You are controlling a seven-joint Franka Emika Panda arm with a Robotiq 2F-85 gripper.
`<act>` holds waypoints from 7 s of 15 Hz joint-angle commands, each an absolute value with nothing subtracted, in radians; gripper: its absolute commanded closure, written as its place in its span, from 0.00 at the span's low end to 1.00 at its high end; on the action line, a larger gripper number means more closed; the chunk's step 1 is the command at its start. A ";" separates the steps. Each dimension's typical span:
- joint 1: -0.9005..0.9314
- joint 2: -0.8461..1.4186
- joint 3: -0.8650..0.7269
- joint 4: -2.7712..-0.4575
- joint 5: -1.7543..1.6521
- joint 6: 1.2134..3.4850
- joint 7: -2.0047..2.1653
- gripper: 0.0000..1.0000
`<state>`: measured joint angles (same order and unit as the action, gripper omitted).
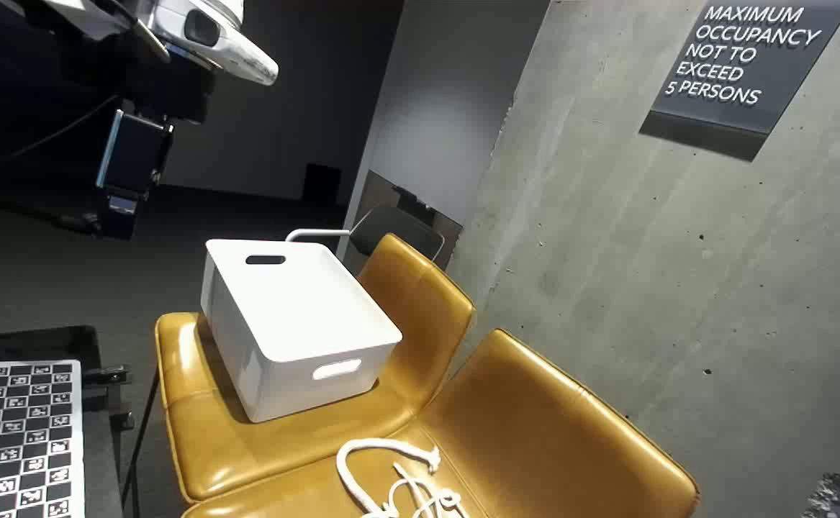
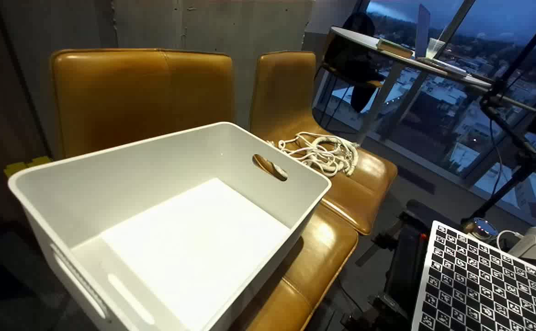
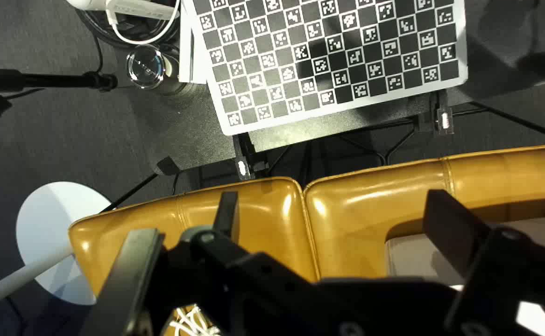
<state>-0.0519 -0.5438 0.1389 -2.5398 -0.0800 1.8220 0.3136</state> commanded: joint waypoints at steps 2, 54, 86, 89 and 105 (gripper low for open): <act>-0.039 -0.543 0.127 -2.538 -0.086 1.820 0.319 0.00; -0.139 0.205 -0.035 -2.245 -0.386 2.606 0.964 0.00; 0.116 0.962 -0.269 -1.654 -0.063 2.499 1.024 0.71; 0.114 0.947 -0.271 -1.658 -0.062 2.473 1.017 0.94; 0.160 0.391 -0.239 -1.691 -0.254 2.306 0.978 1.00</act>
